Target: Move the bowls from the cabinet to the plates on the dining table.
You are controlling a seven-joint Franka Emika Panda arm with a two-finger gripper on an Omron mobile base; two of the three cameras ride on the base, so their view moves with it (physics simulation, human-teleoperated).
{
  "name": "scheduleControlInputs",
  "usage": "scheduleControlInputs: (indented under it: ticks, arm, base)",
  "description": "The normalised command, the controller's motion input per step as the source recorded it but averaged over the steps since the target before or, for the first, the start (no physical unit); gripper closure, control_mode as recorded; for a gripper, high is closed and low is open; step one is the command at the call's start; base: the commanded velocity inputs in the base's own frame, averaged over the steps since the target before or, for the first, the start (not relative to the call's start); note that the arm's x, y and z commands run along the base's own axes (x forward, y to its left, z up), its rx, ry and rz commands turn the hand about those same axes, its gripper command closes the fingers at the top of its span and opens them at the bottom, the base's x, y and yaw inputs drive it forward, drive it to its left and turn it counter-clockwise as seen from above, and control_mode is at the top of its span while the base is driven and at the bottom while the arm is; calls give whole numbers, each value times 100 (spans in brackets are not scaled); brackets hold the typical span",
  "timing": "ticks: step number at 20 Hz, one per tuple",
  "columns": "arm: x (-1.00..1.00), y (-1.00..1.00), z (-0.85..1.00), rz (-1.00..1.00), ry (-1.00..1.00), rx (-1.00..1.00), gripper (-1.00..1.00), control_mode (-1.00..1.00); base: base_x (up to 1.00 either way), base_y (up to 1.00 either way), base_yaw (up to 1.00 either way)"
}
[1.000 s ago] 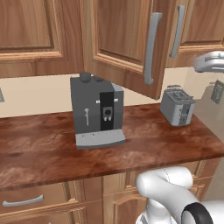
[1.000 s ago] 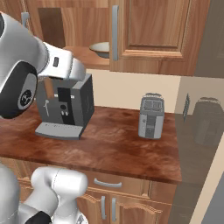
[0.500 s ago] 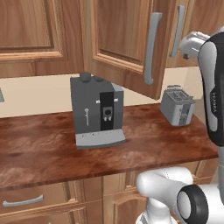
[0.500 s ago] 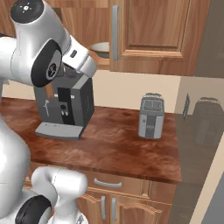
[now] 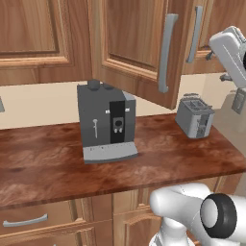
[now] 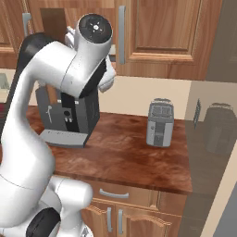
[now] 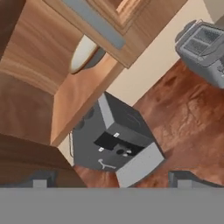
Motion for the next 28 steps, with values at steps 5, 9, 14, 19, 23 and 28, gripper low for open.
scheduleControlInputs:
  ticks: [5,9,14,19,23,28]
  arm:
    - [14,1,-2,4,4,26,-100,-100]
    - [1,8,0,4,5,16,-100,-100]
    - [1,8,0,6,1,10,-100,-100]
    - [3,17,0,7,2,4,-100,-100]
    - [0,31,0,7,1,3,-100,-100]
    - [8,26,0,8,1,3,-100,-100]
  base:
    - [0,0,0]
    - [0,0,0]
    - [0,0,0]
    - [0,0,0]
    - [0,0,0]
    - [0,0,0]
